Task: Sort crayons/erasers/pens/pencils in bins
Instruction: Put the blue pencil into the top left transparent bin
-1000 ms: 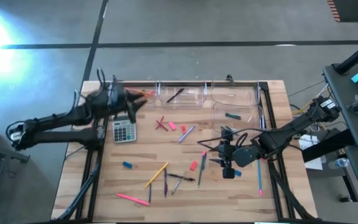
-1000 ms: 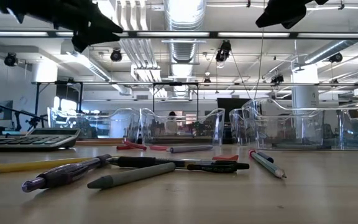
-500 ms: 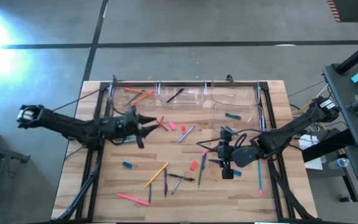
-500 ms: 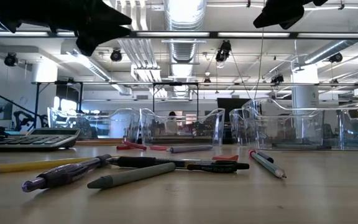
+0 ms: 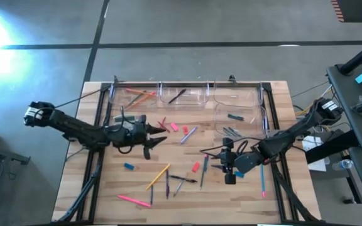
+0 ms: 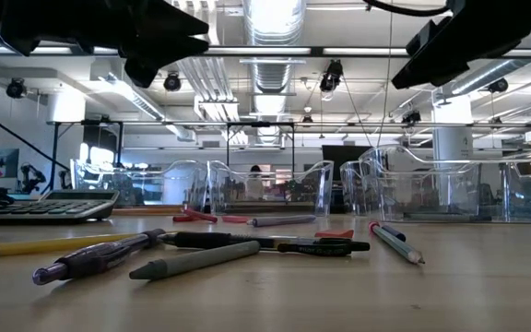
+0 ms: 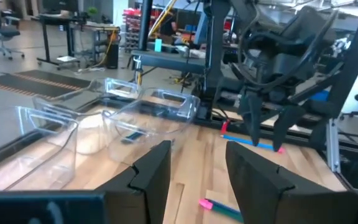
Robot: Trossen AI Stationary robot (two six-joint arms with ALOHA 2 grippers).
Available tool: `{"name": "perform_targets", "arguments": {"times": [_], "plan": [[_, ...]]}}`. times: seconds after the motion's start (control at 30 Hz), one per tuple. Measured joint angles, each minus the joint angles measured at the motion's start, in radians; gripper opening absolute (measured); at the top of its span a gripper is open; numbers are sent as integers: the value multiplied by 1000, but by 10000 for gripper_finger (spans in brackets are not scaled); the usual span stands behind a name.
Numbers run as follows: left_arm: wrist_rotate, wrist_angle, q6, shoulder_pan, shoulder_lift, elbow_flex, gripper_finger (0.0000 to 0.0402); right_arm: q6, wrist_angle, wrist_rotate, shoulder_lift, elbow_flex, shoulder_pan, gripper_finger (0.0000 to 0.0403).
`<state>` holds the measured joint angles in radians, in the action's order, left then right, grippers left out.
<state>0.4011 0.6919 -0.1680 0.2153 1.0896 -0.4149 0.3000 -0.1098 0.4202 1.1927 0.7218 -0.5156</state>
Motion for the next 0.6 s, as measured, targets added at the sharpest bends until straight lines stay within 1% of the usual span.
{"name": "perform_targets", "arguments": {"times": [0.1, 0.23, 0.6], "plan": [[0, 1, 0, 0, -6, 0, 141, 2, -1, 2, -1, -5, 1, 130], [0, -2, -7, -1, 4, 0, 141, -14, 46, 1, -1, -7, 0, 128], [0, 5, -9, -1, 40, -12, 141, -4, 65, 1, 0, -8, 1, 128]]}}
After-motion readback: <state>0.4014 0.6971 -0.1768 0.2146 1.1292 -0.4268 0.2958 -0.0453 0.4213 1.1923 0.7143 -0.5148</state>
